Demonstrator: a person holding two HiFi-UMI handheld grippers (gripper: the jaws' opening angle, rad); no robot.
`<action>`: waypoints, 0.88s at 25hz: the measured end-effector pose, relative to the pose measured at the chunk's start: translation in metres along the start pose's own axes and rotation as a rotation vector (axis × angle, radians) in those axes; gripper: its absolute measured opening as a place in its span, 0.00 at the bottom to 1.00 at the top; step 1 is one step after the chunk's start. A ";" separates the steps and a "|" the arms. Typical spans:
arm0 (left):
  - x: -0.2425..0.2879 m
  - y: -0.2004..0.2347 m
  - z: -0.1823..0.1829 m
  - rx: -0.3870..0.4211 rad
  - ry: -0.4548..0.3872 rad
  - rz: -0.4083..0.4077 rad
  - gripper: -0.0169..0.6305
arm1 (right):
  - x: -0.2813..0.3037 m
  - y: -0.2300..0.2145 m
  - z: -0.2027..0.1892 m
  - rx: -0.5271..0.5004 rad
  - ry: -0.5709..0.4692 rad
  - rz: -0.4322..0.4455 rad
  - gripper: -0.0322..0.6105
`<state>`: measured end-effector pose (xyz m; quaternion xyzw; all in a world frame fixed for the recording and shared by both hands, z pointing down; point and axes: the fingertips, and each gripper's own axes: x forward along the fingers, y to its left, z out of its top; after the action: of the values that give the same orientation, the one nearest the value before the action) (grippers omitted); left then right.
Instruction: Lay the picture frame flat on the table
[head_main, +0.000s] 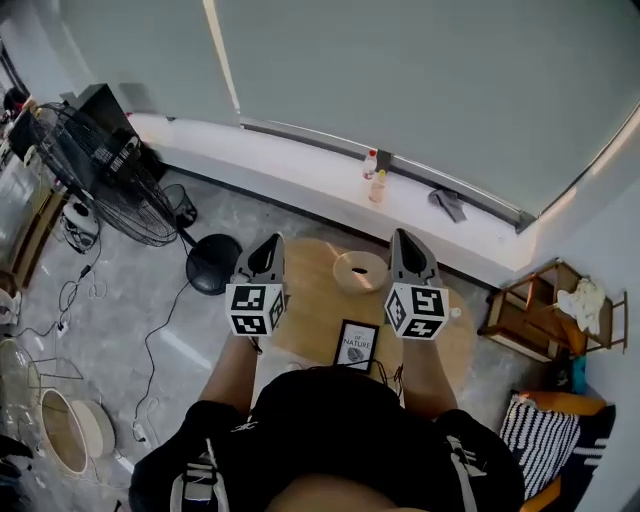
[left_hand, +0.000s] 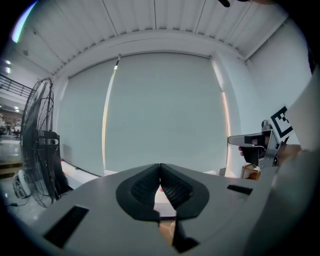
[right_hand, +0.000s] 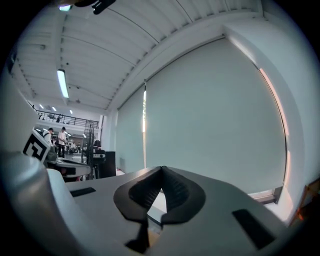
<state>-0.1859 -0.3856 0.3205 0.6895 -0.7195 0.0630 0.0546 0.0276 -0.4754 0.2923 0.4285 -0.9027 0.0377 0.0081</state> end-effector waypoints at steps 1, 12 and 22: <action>-0.002 0.002 0.002 -0.002 -0.002 0.006 0.06 | -0.004 0.003 0.006 -0.002 -0.017 0.007 0.07; -0.007 0.006 0.024 0.032 -0.039 0.009 0.06 | -0.007 0.011 0.014 -0.013 -0.055 -0.026 0.07; -0.011 0.004 0.022 0.055 -0.037 -0.026 0.06 | -0.014 0.020 0.008 -0.004 -0.055 -0.040 0.07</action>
<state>-0.1891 -0.3778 0.2969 0.7012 -0.7092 0.0693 0.0233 0.0214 -0.4530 0.2822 0.4473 -0.8939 0.0242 -0.0150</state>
